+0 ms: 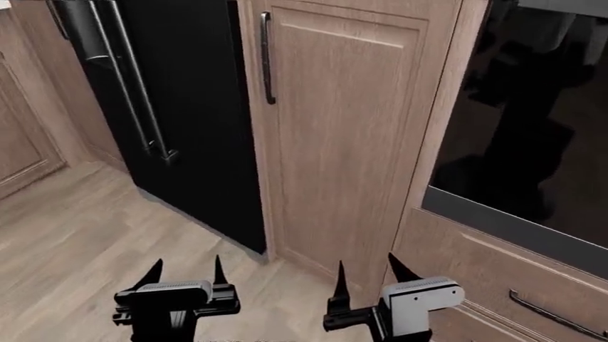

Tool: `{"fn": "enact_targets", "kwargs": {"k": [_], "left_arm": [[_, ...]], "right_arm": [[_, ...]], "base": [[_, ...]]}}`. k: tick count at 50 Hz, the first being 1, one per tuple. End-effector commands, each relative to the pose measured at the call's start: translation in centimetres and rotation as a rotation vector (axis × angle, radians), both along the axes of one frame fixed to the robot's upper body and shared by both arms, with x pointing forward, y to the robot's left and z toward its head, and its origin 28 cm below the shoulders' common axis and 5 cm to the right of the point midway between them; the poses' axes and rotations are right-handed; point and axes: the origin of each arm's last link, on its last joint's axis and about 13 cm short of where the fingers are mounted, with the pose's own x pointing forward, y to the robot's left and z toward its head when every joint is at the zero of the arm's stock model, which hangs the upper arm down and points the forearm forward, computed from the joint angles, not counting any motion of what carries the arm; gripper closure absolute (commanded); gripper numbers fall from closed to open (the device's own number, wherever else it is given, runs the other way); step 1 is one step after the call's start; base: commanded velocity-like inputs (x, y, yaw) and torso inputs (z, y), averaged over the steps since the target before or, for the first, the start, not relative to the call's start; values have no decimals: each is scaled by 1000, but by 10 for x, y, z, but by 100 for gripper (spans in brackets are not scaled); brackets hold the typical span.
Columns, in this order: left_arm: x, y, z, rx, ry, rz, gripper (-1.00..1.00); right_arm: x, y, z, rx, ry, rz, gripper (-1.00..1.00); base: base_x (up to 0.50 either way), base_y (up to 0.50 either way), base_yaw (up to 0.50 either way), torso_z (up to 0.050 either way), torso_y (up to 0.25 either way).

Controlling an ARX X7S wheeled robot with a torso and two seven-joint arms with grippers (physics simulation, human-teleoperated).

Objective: Pick the pork chop from the counter and place it in the cabinet.

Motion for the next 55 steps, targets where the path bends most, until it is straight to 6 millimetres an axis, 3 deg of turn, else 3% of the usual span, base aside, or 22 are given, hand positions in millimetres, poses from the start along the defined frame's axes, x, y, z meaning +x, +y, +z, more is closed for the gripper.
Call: {"fn": "enact_targets", "kwargs": {"k": [1, 51, 55], "left_arm": [[0, 1, -2, 0, 6, 7, -100], [-3, 4, -1, 4, 1, 23, -100], [-7, 6, 20, 30, -36, 25, -100]], "right_arm": [[0, 0, -3, -8, 6, 5, -100], [-3, 12, -1, 3, 1, 72, -100], [-4, 14, 4, 1, -12, 78, -100]], "base": [[0, 0, 500, 0, 0], [0, 0, 500, 0, 0], [0, 0, 500, 0, 0]]}}
